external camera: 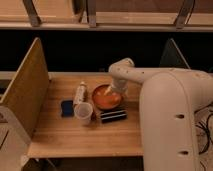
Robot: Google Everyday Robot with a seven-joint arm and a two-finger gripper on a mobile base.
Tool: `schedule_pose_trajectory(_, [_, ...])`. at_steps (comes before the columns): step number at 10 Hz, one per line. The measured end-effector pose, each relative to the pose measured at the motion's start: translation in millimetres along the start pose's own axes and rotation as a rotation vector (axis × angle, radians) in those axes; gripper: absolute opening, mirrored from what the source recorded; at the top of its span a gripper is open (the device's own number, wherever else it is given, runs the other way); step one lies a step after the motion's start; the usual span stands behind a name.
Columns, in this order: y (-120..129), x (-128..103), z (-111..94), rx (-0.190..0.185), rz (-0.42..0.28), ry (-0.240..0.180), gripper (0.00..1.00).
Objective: Drag the ceramic bowl in a circle
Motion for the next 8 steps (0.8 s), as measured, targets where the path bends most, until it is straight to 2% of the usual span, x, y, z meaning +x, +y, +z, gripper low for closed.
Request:
schedule_pose_trajectory(4, [-1, 0, 0, 0.004, 0.000, 0.002, 0.80])
schedule_pose_trajectory(5, [0, 0, 6, 0.005, 0.002, 0.010, 0.80])
schedule_pose_trajectory(7, [-3, 8, 26, 0.014, 0.020, 0.062, 0.80])
schedule_pose_trajectory(8, [-4, 10, 31, 0.015, 0.026, 0.076, 0.80])
